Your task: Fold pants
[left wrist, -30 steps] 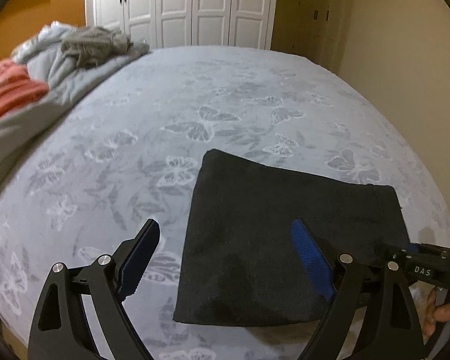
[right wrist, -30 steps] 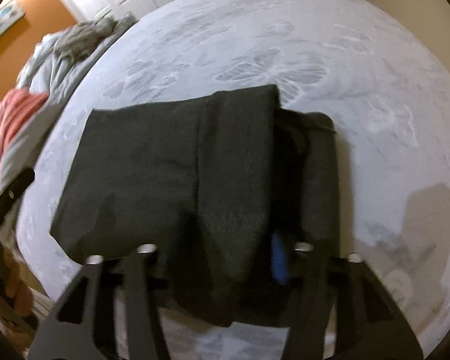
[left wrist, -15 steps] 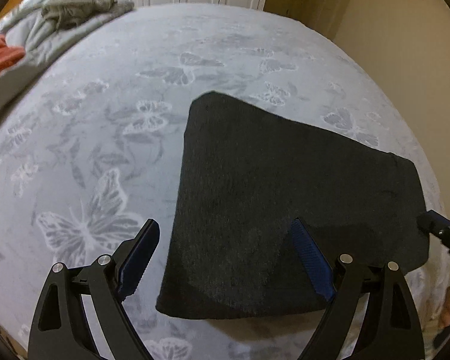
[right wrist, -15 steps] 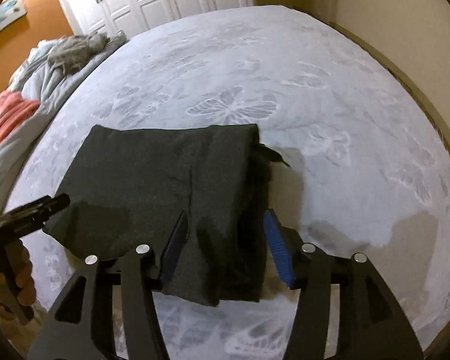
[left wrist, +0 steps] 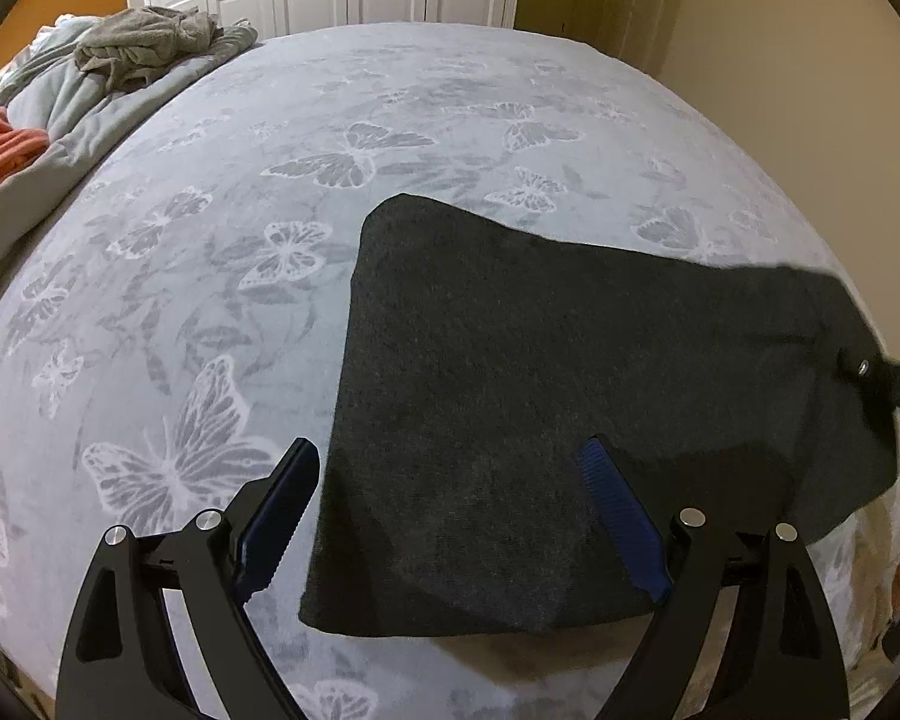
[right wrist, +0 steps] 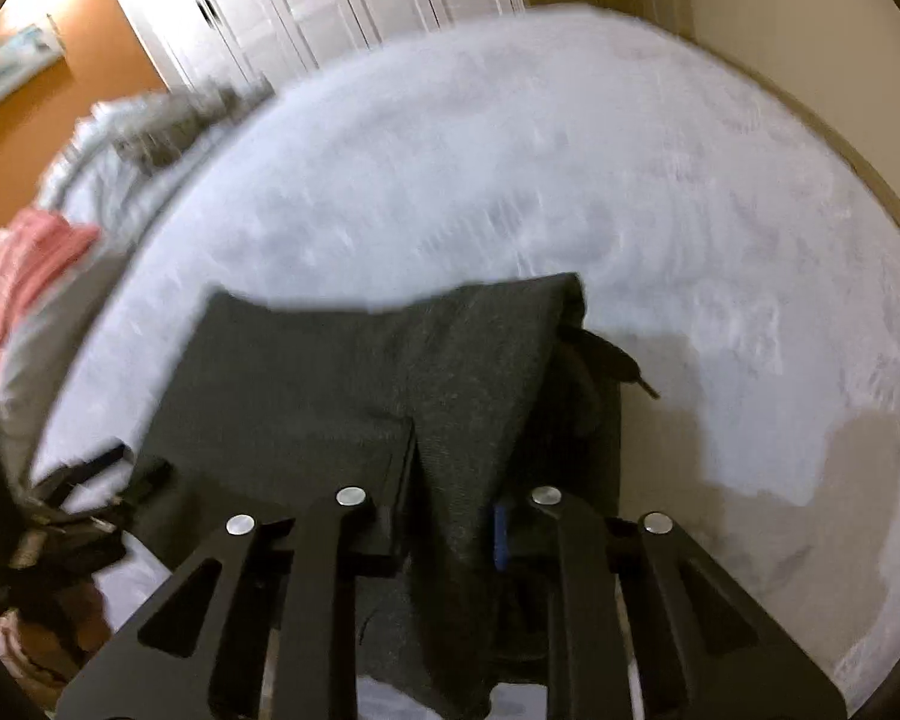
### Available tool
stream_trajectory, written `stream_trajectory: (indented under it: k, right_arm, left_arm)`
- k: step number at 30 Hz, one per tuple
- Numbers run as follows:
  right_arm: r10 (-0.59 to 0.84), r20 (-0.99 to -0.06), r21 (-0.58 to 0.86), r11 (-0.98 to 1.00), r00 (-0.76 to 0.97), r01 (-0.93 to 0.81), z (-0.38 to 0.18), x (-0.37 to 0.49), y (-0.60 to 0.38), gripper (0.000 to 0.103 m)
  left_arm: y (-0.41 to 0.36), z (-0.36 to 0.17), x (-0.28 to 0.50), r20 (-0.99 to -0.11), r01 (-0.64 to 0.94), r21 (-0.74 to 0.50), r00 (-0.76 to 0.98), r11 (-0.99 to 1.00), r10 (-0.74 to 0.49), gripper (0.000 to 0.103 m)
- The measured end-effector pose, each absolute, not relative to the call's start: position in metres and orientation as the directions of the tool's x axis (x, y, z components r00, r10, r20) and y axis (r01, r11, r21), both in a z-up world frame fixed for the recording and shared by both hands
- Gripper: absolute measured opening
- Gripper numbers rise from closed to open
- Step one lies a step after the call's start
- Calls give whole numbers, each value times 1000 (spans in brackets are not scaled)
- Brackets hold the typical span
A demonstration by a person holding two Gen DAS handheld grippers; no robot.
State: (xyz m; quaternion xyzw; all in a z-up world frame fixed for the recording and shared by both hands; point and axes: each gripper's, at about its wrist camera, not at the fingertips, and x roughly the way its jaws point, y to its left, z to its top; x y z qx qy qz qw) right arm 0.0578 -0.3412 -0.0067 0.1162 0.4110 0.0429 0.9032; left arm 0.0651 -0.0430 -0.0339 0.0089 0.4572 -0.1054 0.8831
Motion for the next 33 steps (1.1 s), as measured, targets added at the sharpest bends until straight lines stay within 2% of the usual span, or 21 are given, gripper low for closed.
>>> stream_trajectory:
  k: [1,3,5,6,7,8,9,13,14,15,16,17,20,22,23,24,26,27,29,31,33]
  right_arm:
    - [138,-761,215,976,634,46,-16,63,-346,20]
    - [121,-821,218,970,557,111,-34,69,-357,37]
    - [196,-797,323,938,571,129,-29,56,-368,38]
    - [207,-787,329,938,582,112,-24,48,-369,46]
    - [194,-775,313,944,601,100,-18,36,-371,56]
    - [178,-776,299,949,606,105,-17,29,-373,79]
    - [170,-791,291,949,588,117,-20,25,-376,90]
    - [376,-808,477,869,454,130,-61,34,-378,87]
    - [378,-806,477,871,455,122,-66,36,-373,74]
    - [344,-813,434,896,470,97,-63,37,-368,60]
    - [344,-810,426,902,475,72,-59,37,-362,46]
    - [376,-782,459,887,496,51,-50,34,-361,32]
    - [457,-673,518,852,582,-71,0,9,-351,29]
    - [482,-649,510,850,588,-134,15,-12,-343,29]
    - [469,-689,481,866,553,-136,9,-17,-339,33]
    - [443,-744,440,888,501,-131,-3,-21,-335,43]
    - [304,-858,307,950,413,-62,-35,-25,-331,55]
    - [258,-878,269,963,402,-32,-42,-28,-332,56]
    - [285,-826,314,949,487,-23,-25,-37,-338,56]
    - [280,-758,317,947,589,-41,-4,-42,-340,57]
    - [280,-730,326,945,623,-43,3,-33,-339,60]
  left_arm:
    - [-41,-32,66,-808,195,-92,559,977,-187,87]
    - [-37,-32,67,-811,195,-110,549,975,-201,87]
    - [-26,-37,73,-830,184,-175,501,967,-245,87]
    - [-20,-39,76,-838,171,-208,477,963,-265,87]
    - [-10,-45,82,-847,137,-264,440,955,-297,87]
    - [-3,-49,84,-850,113,-295,422,949,-315,87]
    - [6,-56,89,-853,77,-339,395,937,-341,87]
    - [15,-73,98,-831,41,-448,350,893,-433,86]
    - [9,-72,98,-810,93,-476,342,874,-477,80]
    - [4,-73,99,-799,131,-499,312,856,-514,49]
    - [1,-73,100,-806,146,-492,296,858,-513,38]
    - [1,-68,99,-800,152,-495,304,855,-518,21]
    - [15,-30,82,-754,186,-521,356,833,-552,16]
    - [25,-9,64,-742,208,-513,381,833,-552,16]
    - [34,-3,49,-741,218,-499,395,839,-543,16]
    - [41,-5,41,-754,211,-484,393,849,-527,19]
    - [50,-30,27,-816,177,-426,347,887,-462,22]
    - [52,-43,21,-859,144,-362,332,921,-389,18]
    - [50,-46,12,-869,134,-304,367,943,-332,18]
    - [40,-23,4,-825,188,-245,474,951,-306,30]
    - [33,-7,-3,-775,200,-191,569,961,-273,55]
